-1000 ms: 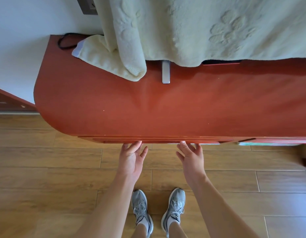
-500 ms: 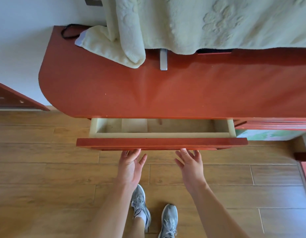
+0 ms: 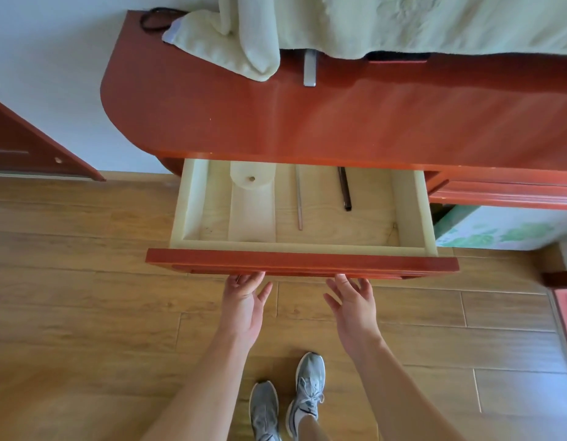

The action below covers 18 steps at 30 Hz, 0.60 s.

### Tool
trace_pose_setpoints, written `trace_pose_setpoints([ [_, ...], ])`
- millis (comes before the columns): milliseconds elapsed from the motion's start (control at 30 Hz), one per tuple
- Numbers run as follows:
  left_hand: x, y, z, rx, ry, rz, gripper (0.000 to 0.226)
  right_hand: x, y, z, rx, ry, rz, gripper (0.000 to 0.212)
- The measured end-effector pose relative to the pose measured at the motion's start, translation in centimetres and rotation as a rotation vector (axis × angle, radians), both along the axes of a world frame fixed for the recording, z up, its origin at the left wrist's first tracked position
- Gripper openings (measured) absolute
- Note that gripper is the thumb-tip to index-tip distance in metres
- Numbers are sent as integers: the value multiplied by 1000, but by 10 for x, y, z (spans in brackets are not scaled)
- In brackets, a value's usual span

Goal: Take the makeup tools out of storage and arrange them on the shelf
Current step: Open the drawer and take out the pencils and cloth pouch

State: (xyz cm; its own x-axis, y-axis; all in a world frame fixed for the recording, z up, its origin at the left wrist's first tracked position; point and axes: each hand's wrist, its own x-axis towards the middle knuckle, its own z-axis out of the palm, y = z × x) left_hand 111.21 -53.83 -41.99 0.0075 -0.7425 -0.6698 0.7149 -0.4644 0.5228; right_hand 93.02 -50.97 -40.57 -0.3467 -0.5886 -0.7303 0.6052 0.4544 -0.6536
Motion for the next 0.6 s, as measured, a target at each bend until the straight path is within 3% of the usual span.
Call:
trace_pose_setpoints([
  [300,7,18,3,-20,-22,-68,28,10,21,-1,-7,20,-27,74],
  [500,8,24,-2,-24,-57,-91,35,9,22,-2,3,41,-21,72],
  [600,9,26,1,-18,-92,-118,39,10,24,2,6,56,13,81],
])
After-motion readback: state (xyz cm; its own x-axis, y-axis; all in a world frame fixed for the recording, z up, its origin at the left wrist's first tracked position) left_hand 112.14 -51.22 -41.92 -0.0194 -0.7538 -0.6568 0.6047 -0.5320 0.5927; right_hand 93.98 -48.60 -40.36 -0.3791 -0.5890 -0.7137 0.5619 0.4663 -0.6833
